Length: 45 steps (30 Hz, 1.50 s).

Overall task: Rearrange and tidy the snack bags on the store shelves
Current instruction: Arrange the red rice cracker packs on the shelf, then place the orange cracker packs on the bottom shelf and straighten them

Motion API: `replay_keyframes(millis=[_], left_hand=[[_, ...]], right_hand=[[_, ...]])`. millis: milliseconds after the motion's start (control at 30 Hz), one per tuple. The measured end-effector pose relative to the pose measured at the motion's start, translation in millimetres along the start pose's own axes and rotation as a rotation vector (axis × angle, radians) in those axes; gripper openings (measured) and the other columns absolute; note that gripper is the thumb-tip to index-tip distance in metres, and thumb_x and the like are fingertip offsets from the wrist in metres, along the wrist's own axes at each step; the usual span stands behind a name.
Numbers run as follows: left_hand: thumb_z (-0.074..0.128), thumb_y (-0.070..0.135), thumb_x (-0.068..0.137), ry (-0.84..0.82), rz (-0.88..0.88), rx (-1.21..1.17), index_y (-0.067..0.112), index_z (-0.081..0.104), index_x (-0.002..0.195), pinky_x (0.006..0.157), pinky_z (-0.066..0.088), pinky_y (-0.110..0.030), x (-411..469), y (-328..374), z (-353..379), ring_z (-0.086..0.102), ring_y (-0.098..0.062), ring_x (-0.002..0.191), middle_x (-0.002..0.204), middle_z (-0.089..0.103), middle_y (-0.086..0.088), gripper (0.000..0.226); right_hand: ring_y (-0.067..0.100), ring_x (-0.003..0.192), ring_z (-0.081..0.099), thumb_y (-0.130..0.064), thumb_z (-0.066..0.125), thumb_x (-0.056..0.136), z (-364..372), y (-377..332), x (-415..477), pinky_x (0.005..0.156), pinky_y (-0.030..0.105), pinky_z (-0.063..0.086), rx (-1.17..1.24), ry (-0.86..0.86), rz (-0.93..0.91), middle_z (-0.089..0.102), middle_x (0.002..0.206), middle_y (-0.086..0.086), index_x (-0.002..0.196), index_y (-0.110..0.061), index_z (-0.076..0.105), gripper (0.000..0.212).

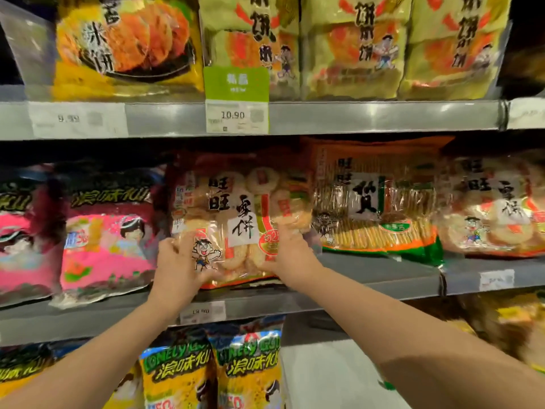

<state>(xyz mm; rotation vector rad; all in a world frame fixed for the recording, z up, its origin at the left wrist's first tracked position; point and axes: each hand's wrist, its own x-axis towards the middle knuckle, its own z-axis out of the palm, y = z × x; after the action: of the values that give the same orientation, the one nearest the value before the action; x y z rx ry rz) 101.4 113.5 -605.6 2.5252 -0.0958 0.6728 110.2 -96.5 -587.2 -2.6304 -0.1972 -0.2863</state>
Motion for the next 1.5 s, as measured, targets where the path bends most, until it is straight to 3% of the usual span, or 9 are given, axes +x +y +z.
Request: replay_keyframes(millis=[333,433,500,633,767,900,1000,1267,1500], left_hand=[[0.082,0.035,0.067,-0.015,-0.160,0.152,0.016,0.026,0.139,0.091,0.042,-0.048,36.1,-6.0,37.6,0.044,-0.045,0.107,0.123,0.033,-0.026,0.094],[0.079,0.040,0.069,-0.014,-0.155,0.209,0.018,0.026,0.140,0.093,0.041,-0.052,33.8,-5.6,37.1,0.033,-0.046,0.124,0.136,0.024,-0.028,0.091],[0.080,0.042,0.066,0.021,-0.063,0.314,0.016,0.031,0.141,0.099,0.037,-0.056,30.1,-6.4,33.3,0.022,-0.047,0.134,0.145,0.018,-0.032,0.093],[0.085,0.034,0.061,0.065,0.230,0.430,0.012,0.045,0.134,0.099,0.035,-0.061,21.8,3.4,33.0,0.034,-0.052,0.129,0.142,0.031,-0.036,0.087],[0.082,0.031,0.067,0.043,0.339,0.373,0.014,0.047,0.134,0.101,0.035,-0.060,7.1,45.8,41.4,0.039,-0.047,0.129,0.144,0.036,-0.029,0.077],[0.062,0.030,0.087,0.003,0.399,0.250,0.018,0.039,0.141,0.110,0.027,-0.049,-6.5,96.5,47.9,0.030,-0.036,0.138,0.151,0.030,-0.017,0.061],[0.047,0.023,0.094,-0.025,0.429,0.101,0.022,0.031,0.145,0.112,0.024,-0.039,-12.5,129.9,55.8,0.025,-0.026,0.140,0.153,0.026,-0.008,0.053],[0.048,0.030,0.095,-0.099,0.452,-0.089,0.016,0.030,0.145,0.112,0.023,-0.030,-20.5,209.2,97.9,0.031,-0.016,0.135,0.146,0.035,0.000,0.055],[0.046,0.039,0.095,-0.183,0.178,-0.170,0.017,0.015,0.149,0.115,0.021,-0.038,-4.4,238.2,146.3,0.018,-0.025,0.143,0.156,0.015,-0.010,0.067]], right_hand=[[0.033,0.119,0.041,-0.048,0.069,0.077,23.0,17.7,35.0,0.095,0.042,0.038,-0.058,0.083,0.011,0.049,0.123,0.015,0.139,-0.022,0.026,0.080],[0.037,0.122,0.042,-0.049,0.067,0.079,21.9,16.7,32.9,0.099,0.043,0.037,-0.066,0.059,0.040,0.046,0.130,0.019,0.141,-0.024,0.023,0.080],[0.040,0.128,0.039,-0.050,0.062,0.082,17.8,14.8,27.1,0.104,0.044,0.037,-0.058,0.001,0.080,0.034,0.141,0.027,0.147,-0.027,0.012,0.086],[0.040,0.141,0.025,-0.052,0.056,0.085,7.1,14.8,6.3,0.113,0.042,0.028,-0.033,-0.032,0.108,0.000,0.153,0.033,0.149,-0.028,-0.012,0.097],[0.039,0.145,0.004,-0.039,0.058,0.090,1.5,15.3,-18.6,0.114,0.044,0.021,0.054,0.051,0.046,-0.006,0.156,0.025,0.150,-0.029,-0.004,0.087],[0.029,0.144,0.019,-0.017,0.053,0.093,-11.6,20.6,-37.2,0.103,0.035,0.038,0.143,0.161,-0.055,-0.003,0.159,0.009,0.149,-0.027,0.011,0.071],[0.022,0.142,0.025,-0.010,0.044,0.094,-26.8,35.0,-47.9,0.106,0.033,0.035,0.176,0.256,-0.103,0.009,0.158,0.005,0.146,-0.020,0.026,0.056],[0.017,0.143,0.019,-0.024,0.052,0.095,-64.0,119.5,-62.7,0.115,0.027,0.018,0.128,0.365,0.054,0.023,0.155,0.005,0.147,-0.013,0.023,0.061],[0.027,0.143,0.023,-0.041,0.057,0.089,-96.8,208.6,-46.2,0.116,0.043,0.025,0.378,0.380,0.431,0.022,0.155,0.011,0.149,-0.009,0.015,0.079]])
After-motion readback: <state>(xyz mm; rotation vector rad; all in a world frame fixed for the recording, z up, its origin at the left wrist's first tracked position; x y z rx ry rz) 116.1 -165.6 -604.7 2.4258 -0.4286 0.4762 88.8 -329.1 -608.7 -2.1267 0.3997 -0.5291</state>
